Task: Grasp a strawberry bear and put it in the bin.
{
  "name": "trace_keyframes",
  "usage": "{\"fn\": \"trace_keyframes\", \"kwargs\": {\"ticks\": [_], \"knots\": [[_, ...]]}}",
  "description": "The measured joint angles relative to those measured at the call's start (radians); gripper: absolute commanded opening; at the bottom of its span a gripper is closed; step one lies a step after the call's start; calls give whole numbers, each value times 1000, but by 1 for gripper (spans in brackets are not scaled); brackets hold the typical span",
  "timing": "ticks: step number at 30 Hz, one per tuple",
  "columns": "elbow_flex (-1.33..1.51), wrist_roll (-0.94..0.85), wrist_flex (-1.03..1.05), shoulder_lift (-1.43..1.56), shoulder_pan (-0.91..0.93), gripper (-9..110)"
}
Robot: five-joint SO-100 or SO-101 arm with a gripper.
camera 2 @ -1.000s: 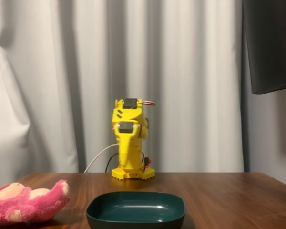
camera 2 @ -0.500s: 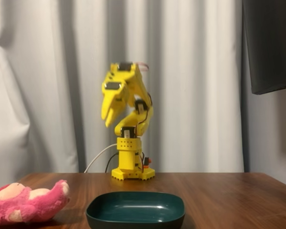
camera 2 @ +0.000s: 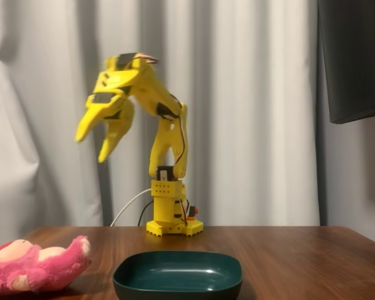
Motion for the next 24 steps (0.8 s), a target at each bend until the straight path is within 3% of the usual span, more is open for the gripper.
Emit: {"fn": "trace_keyframes", "kwargs": {"ticks": [9, 16, 24], "knots": [[-193, 0, 26, -272, -3, 37], [-545, 0, 155, -574, -3, 41], [-811, 0, 161, -821, -3, 41]]}}
